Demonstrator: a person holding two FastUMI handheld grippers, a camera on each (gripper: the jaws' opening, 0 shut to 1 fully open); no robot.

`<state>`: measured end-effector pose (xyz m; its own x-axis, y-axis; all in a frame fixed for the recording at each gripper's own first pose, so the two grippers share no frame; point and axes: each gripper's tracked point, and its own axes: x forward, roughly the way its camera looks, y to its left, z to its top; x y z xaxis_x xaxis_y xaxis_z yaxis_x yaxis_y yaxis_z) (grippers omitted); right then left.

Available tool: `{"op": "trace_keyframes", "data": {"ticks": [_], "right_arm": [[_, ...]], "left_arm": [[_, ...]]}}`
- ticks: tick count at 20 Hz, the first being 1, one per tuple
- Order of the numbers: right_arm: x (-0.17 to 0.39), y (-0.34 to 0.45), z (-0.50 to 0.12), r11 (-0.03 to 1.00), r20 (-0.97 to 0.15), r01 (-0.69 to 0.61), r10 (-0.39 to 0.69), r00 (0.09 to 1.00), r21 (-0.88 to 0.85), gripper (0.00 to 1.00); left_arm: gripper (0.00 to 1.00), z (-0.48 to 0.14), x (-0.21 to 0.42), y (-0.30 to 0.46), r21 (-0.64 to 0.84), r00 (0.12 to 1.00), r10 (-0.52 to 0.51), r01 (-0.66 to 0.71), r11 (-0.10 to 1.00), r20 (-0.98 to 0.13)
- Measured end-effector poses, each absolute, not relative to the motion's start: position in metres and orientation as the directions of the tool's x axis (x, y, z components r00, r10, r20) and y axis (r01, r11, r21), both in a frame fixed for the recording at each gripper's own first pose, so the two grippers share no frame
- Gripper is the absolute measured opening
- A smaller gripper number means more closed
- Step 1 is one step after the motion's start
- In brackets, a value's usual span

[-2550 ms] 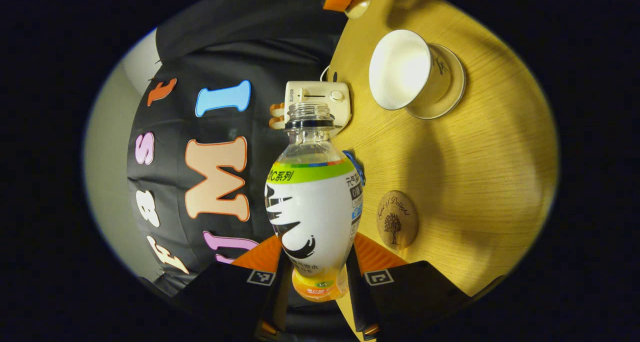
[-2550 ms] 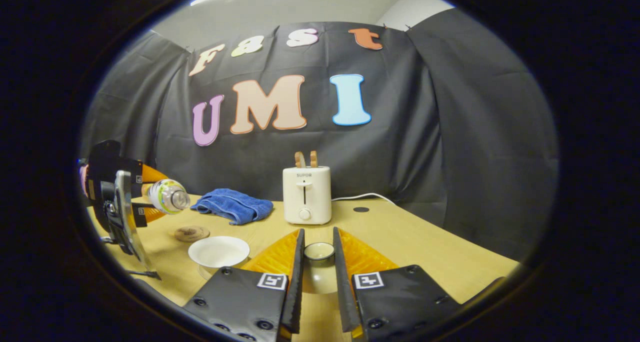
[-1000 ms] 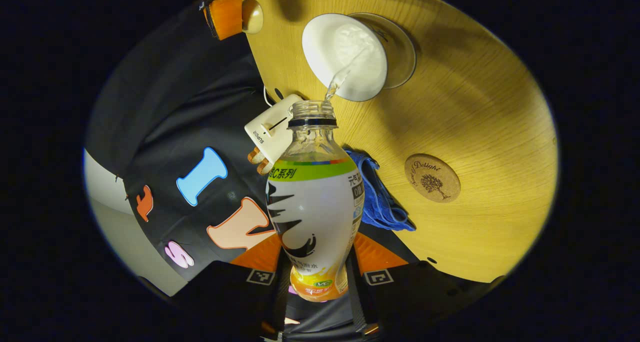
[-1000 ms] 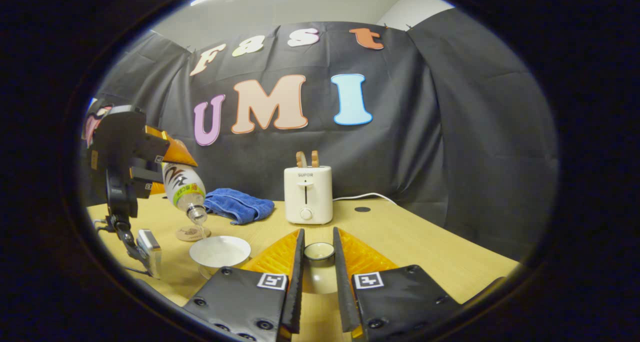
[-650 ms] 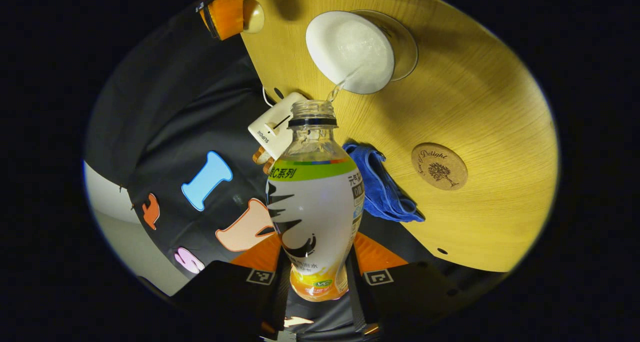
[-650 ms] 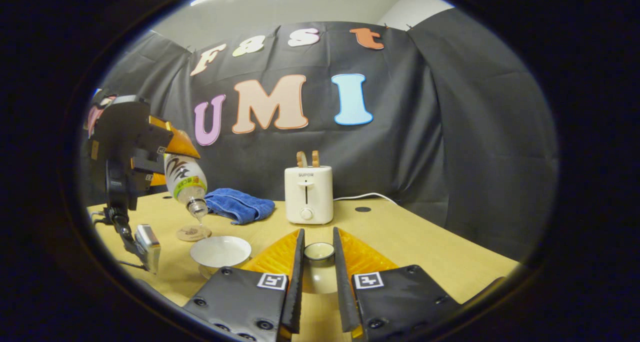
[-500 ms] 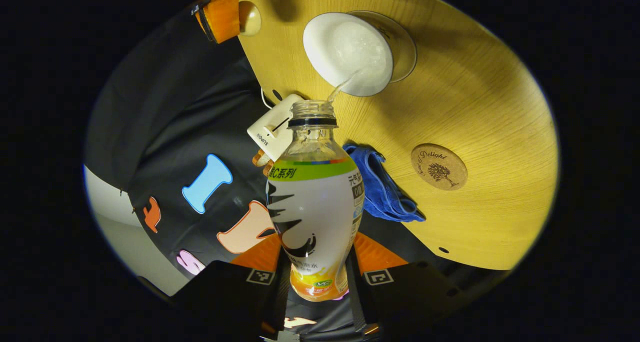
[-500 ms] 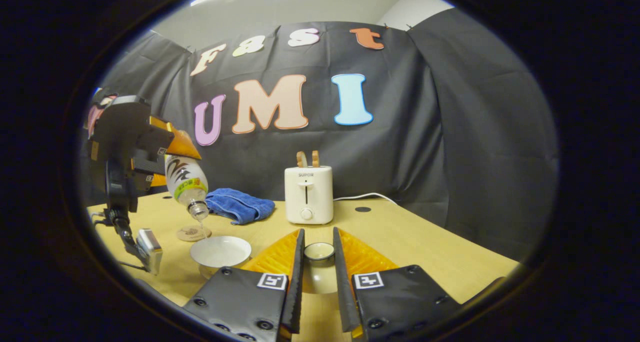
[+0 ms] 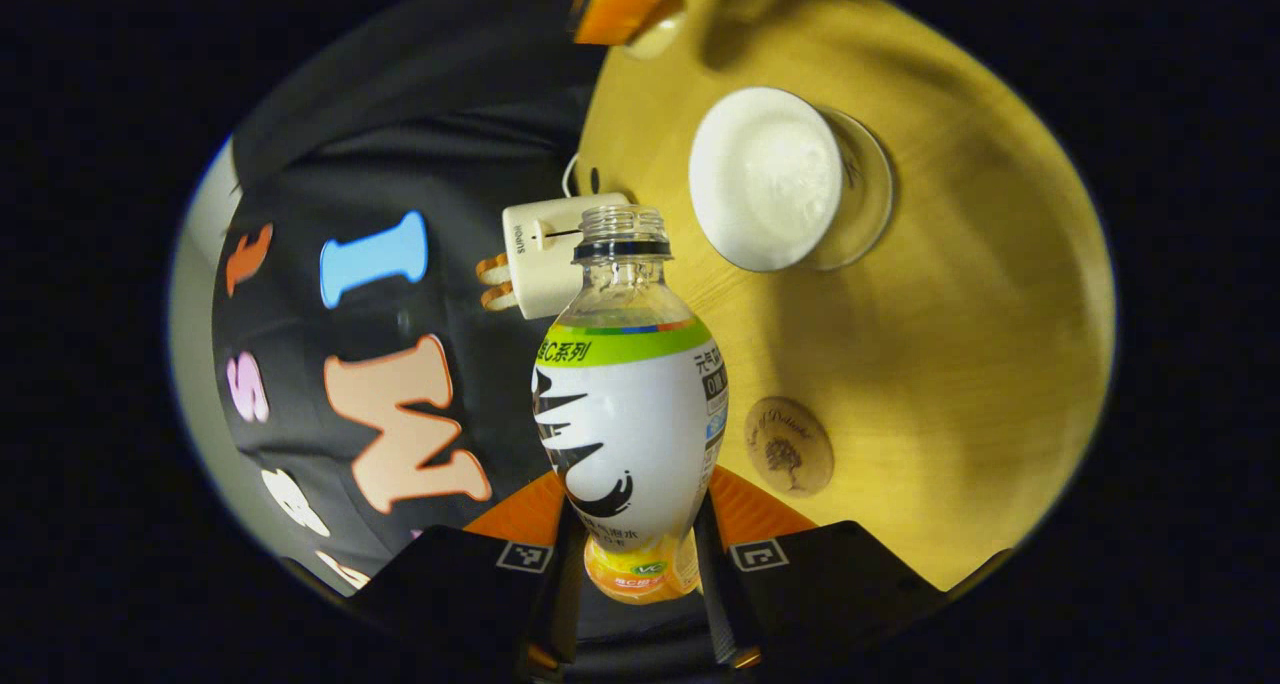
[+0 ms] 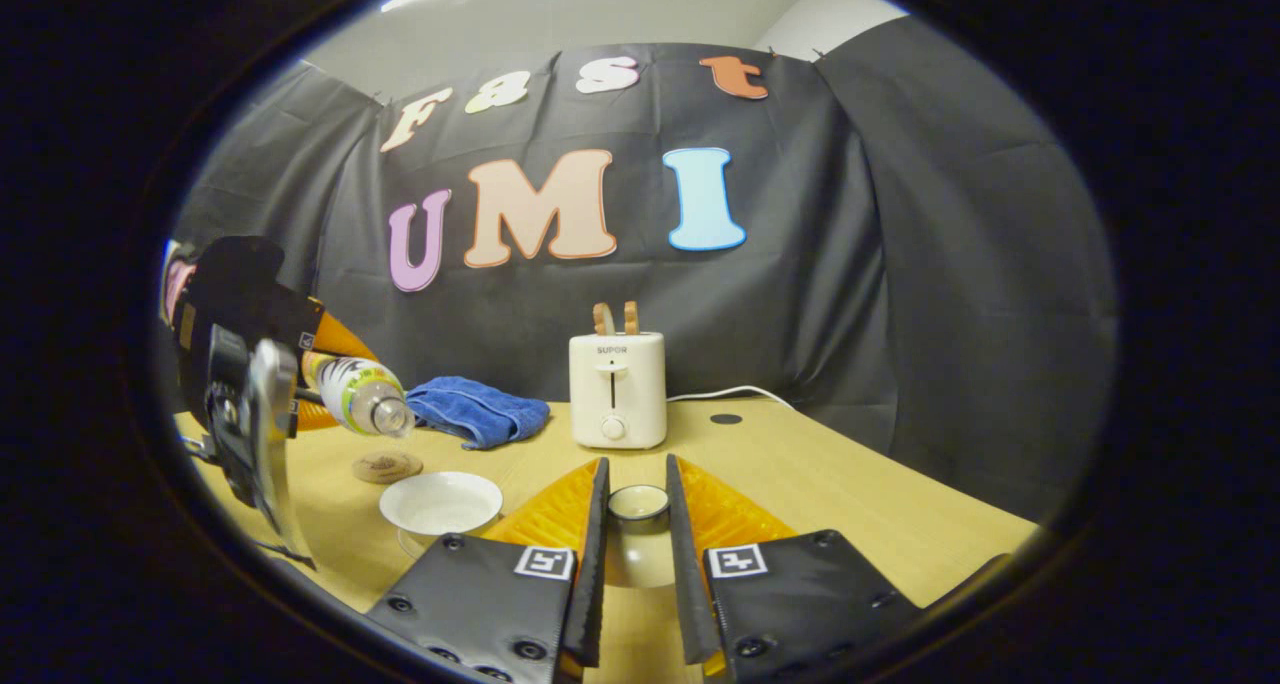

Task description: Open the teacup lid with one hand, grasp the water bottle and pour water into the teacup with the other hand; after pouring, place the water bottle on the coaster and then close the teacup lid.

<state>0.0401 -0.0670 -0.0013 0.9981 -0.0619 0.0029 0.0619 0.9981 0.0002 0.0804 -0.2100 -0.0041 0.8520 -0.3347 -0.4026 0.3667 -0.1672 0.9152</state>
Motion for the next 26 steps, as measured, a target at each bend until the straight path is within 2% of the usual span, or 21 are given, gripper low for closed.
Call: {"op": "trace_keyframes", "data": {"ticks": [5,6,8,11,14,16,26], "right_arm": [[0.039,-0.067,-0.001,0.998,0.004,0.062,-0.062,0.998,0.0,0.36],[0.039,-0.067,-0.001,0.998,0.003,0.062,-0.062,0.998,0.0,0.36],[0.04,-0.067,-0.001,0.998,0.004,0.062,-0.062,0.998,0.0,0.36],[0.04,-0.067,-0.001,0.998,0.004,0.062,-0.062,0.998,0.0,0.36],[0.039,-0.067,-0.001,0.998,0.004,0.062,-0.062,0.998,0.0,0.34],[0.04,-0.067,-0.001,0.998,0.004,0.062,-0.062,0.998,0.0,0.35],[0.039,-0.067,-0.001,0.998,0.003,0.062,-0.062,0.998,0.0,0.36]], "left_arm": [[0.49,-0.007,0.091,-0.198,0.803,0.841,-0.417,0.494,0.333,-0.344],[0.46,-0.008,0.096,-0.195,0.749,0.842,-0.427,0.509,0.425,-0.33],[0.48,-0.01,0.104,-0.193,0.618,0.844,-0.436,0.529,0.582,-0.312],[0.48,-0.011,0.113,-0.201,0.382,0.843,-0.465,0.538,0.752,-0.27],[0.47,-0.012,0.114,-0.207,0.192,0.843,-0.495,0.532,0.825,-0.211],[0.48,-0.011,0.116,-0.211,0.126,0.845,-0.503,0.527,0.84,-0.18],[0.49,-0.019,0.133,-0.231,0.038,0.833,-0.538,0.547,0.837,-0.129]]}}
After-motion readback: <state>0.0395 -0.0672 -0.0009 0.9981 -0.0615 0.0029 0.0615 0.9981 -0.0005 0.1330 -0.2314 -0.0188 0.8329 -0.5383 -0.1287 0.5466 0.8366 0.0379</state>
